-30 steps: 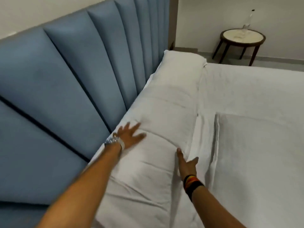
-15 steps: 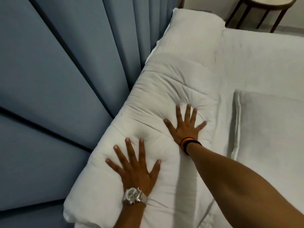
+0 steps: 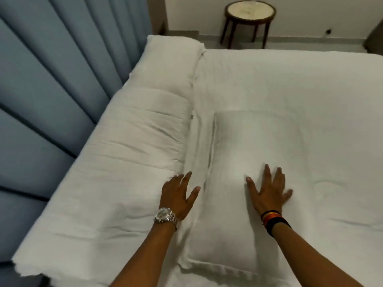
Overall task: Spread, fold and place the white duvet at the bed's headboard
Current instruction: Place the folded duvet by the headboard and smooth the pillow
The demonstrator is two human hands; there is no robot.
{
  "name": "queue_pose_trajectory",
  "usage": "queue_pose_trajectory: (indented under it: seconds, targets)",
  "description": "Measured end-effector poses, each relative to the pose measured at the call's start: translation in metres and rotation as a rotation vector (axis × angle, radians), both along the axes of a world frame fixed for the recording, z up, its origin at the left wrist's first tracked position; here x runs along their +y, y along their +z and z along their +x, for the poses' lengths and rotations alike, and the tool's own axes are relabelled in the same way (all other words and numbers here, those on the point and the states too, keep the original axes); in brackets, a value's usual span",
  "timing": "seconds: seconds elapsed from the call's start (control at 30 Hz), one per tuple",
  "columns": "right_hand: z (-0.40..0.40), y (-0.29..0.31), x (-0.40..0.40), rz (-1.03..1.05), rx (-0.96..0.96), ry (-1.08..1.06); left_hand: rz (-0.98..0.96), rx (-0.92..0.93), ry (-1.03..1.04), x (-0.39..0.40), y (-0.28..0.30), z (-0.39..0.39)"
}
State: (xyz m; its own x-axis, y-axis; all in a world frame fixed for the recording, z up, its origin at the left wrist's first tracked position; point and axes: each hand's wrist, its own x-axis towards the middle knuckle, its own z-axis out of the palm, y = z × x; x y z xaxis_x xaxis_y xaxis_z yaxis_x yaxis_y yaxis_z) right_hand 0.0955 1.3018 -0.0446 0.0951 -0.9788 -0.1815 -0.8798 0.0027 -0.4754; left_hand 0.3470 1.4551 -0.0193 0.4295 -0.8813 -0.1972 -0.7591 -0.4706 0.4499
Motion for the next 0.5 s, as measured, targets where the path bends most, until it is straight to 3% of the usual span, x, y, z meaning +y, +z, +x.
queue_pose_trajectory:
  seconds: [0.13,0.2,0.33,0.5]
  targets:
    - [-0.096,-0.018,-0.034,0.155,-0.119,-0.173,0.059,0.474,0.177,-0.056,-0.030,-0.068]
    - [-0.129,-0.032,-0.049,0.239,-0.270,-0.255,0.063,0.597,0.286,-0.075,-0.044,-0.089]
    - [-0.166,-0.050,-0.067,0.437,-0.666,-0.343,0.022,0.592,0.437,-0.099,-0.053,-0.117]
    - [-0.144,-0.004,-0.064,0.279,-0.978,-0.309,-0.182,0.495,0.472,-0.117,0.014,-0.142]
